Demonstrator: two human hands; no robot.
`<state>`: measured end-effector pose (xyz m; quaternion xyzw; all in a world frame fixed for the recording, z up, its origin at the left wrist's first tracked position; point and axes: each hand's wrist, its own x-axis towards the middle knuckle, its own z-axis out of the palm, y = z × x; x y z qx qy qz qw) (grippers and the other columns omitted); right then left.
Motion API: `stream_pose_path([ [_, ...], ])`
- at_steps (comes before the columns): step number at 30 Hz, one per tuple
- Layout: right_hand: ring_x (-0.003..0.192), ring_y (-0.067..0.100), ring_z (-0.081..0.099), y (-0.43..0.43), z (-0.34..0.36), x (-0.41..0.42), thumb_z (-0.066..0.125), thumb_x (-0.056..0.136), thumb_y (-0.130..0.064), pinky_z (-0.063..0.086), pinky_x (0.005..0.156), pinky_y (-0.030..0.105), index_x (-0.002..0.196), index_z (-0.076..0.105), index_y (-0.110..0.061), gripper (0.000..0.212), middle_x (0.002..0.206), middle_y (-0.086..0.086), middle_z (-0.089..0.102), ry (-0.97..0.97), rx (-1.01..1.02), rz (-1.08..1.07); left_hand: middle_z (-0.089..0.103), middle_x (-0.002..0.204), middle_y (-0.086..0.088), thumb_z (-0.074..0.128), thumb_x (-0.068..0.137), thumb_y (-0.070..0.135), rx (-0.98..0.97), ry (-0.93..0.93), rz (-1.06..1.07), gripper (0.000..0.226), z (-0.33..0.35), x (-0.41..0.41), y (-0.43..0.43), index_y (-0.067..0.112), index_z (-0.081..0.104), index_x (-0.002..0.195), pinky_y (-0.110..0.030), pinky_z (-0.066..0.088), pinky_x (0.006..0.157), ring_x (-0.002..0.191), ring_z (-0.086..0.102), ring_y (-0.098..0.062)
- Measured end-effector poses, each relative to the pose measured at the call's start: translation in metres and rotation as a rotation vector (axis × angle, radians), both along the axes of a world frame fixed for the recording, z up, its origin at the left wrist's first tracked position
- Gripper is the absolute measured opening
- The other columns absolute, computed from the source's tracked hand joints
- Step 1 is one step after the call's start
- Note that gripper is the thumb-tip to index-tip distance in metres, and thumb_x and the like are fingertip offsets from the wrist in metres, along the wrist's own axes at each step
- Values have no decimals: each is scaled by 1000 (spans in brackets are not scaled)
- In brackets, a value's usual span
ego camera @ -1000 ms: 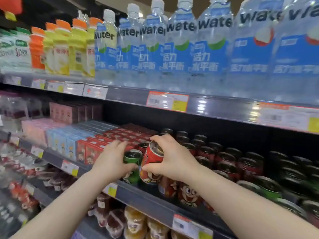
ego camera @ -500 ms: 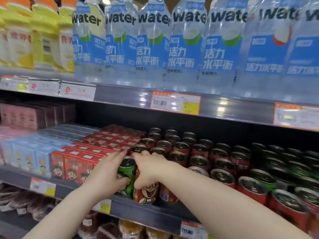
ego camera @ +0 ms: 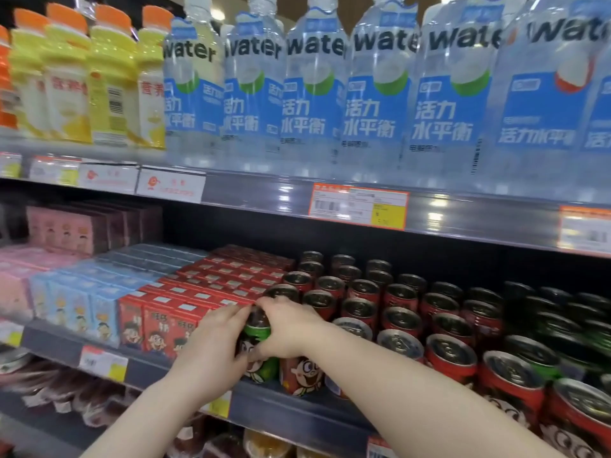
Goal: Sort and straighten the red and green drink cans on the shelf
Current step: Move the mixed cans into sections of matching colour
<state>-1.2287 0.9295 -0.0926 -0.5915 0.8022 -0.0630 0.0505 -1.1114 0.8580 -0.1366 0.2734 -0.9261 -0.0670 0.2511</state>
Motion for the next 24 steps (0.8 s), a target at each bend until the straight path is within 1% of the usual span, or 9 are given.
stream_pose_path([
  [4, 132, 28, 35, 13, 5, 2, 71, 73, -45, 22, 114, 45, 143, 25, -21, 87, 145, 8, 33, -105, -193, 16, 36, 146, -7, 68, 76, 23, 176, 94, 18, 97, 3, 1, -1, 22, 3, 148, -33, 32, 107, 131, 35, -23],
  [6, 132, 25, 36, 22, 12, 5, 74, 71, -41, 29, 112, 40, 143, 26, -23, 88, 145, 5, 31, -220, -338, 21, 47, 137, -9, 70, 69, 11, 309, 216, -23, 104, 16, -1, 10, 27, 3, 148, -32, 41, 87, 114, 50, -24],
  [8, 130, 21, 39, 32, 25, 5, 76, 69, -39, 33, 109, 32, 141, 30, -24, 87, 141, 4, 35, -294, -485, 14, 48, 135, -10, 71, 65, 3, 363, 353, -54, 104, 30, -9, 20, 26, 12, 148, -28, 37, 81, 113, 50, -25],
  [10, 129, 19, 39, 45, 38, 1, 77, 69, -37, 30, 108, 27, 140, 32, -23, 85, 139, 5, 39, -309, -587, 11, 50, 131, -5, 73, 57, 8, 320, 474, -104, 95, 45, -18, 34, 25, 32, 141, -22, 35, 86, 118, 48, -21],
  [12, 132, 17, 35, 64, 49, -8, 78, 69, -36, 28, 108, 25, 141, 33, -20, 87, 141, 5, 40, -303, -620, -2, 60, 108, 9, 67, 52, 11, 281, 554, -184, 69, 57, -27, 54, 38, 49, 114, -6, 36, 78, 102, 54, -9],
  [14, 133, 14, 35, 89, 53, -20, 79, 67, -36, 29, 108, 24, 142, 33, -20, 89, 143, 2, 40, -316, -627, -37, 60, 92, 20, 63, 55, 6, 333, 589, -252, 58, 61, -38, 78, 48, 49, 93, 2, 36, 66, 85, 56, 9],
  [16, 127, 10, 40, 122, 54, -34, 79, 66, -36, 32, 103, 20, 141, 35, -23, 88, 139, -3, 42, -329, -650, -79, 61, 91, 20, 65, 59, 6, 379, 590, -319, 57, 63, -55, 107, 51, 49, 88, 4, 35, 64, 83, 52, 20],
  [21, 112, 1, 45, 226, 58, -81, 79, 65, -38, 33, 92, 11, 133, 46, -29, 76, 119, -10, 48, -250, -767, -238, 61, 93, 21, 70, 56, 18, 483, 539, -497, 52, 69, -122, 188, 51, 47, 88, -3, 40, 70, 86, 57, 11],
  [24, 105, -4, 43, 290, 60, -109, 78, 66, -37, 30, 85, 6, 127, 51, -30, 67, 109, -15, 46, -158, -803, -335, 59, 87, 23, 73, 56, 23, 525, 515, -635, 47, 73, -161, 244, 49, 47, 86, 2, 37, 66, 80, 52, 23],
])
